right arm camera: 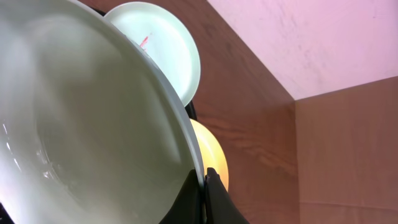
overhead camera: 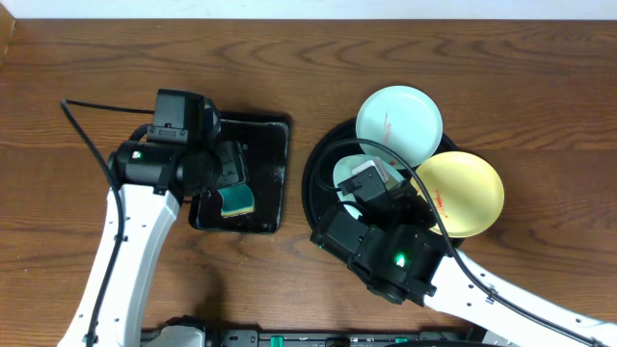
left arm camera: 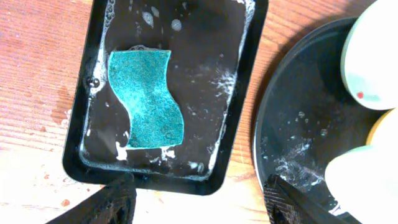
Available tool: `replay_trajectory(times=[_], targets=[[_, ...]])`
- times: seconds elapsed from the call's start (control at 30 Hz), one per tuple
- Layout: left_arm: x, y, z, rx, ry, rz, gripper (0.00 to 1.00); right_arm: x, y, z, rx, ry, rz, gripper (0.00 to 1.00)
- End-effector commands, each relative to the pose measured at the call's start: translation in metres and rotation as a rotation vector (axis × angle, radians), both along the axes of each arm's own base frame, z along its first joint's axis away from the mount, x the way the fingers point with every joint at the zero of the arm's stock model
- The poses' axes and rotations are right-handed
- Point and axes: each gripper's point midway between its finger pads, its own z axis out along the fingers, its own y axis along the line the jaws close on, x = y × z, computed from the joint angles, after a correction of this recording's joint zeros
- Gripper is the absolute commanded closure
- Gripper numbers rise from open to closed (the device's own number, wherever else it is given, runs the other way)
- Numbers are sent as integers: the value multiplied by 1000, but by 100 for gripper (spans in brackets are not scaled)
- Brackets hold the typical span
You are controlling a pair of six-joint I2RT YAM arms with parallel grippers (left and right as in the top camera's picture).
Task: Clean dirty plates on tray and stack at the side
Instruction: 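Return the sponge to the black tray with the left gripper, then lift the pale green plate upright with the right gripper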
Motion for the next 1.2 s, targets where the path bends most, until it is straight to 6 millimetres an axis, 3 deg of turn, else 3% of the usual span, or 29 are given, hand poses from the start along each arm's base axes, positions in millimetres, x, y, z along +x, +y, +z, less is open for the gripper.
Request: replay_trajectory(times=[0.0,0.37,0.4,1.17], targets=[[3,0,10,-3,-28,-14,31,4,0,24,-9,-88,-8,99],[3,0,10,-3,-28,-14,28,7,5,44,5,-122,3,99],[3,0,10,-3,-28,-14,21,7,6,45,-4,-120,9,99],[3,0,10,-3,-28,-14,18,7,5,46,-38,-111,25,99]])
